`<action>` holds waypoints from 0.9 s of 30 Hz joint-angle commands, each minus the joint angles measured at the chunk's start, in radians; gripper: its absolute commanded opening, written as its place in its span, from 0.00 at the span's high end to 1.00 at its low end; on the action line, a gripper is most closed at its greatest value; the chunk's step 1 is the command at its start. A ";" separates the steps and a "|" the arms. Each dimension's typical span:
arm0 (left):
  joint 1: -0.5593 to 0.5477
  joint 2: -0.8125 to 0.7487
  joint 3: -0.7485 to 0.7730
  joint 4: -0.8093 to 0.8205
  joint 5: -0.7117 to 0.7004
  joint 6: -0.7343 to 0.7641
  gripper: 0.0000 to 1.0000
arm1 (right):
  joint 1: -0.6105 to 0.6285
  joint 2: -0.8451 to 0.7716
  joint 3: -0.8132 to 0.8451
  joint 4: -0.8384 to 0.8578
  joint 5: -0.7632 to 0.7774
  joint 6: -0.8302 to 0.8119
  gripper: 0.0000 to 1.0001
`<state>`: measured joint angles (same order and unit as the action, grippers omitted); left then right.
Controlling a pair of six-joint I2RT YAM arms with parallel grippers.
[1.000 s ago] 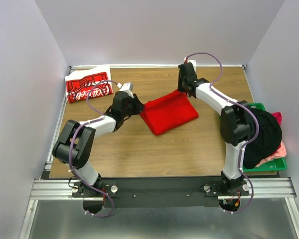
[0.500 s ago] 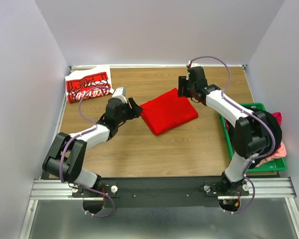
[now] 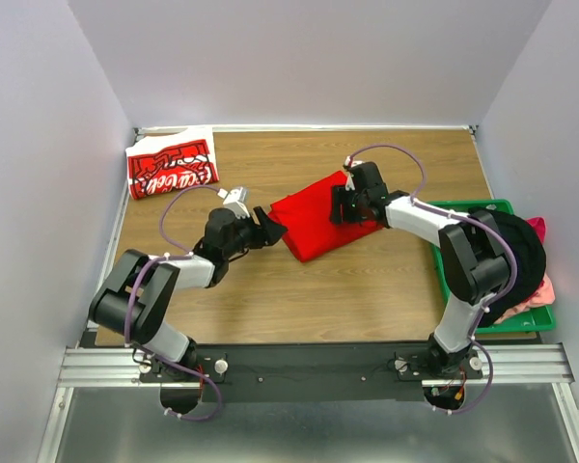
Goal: Fold and stack the t-shirts
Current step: Fold the tshirt
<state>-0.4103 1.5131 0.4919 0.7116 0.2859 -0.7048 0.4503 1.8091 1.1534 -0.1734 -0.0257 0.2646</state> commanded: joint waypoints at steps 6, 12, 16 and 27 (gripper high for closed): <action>-0.018 0.130 0.033 -0.023 0.021 -0.081 0.29 | 0.004 0.050 -0.076 0.081 -0.040 0.027 0.31; -0.027 0.170 0.054 -0.067 -0.017 -0.114 0.28 | 0.005 0.049 -0.107 0.095 -0.037 0.033 0.31; -0.035 0.202 0.076 -0.067 -0.024 -0.136 0.27 | 0.007 0.052 -0.115 0.106 -0.045 0.033 0.31; -0.059 0.291 0.099 -0.037 -0.056 -0.202 0.27 | 0.008 0.045 -0.127 0.115 -0.049 0.019 0.32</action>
<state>-0.4606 1.7554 0.5949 0.7128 0.2798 -0.8829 0.4507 1.8404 1.0626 -0.0391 -0.0471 0.2871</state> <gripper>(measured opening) 0.729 0.688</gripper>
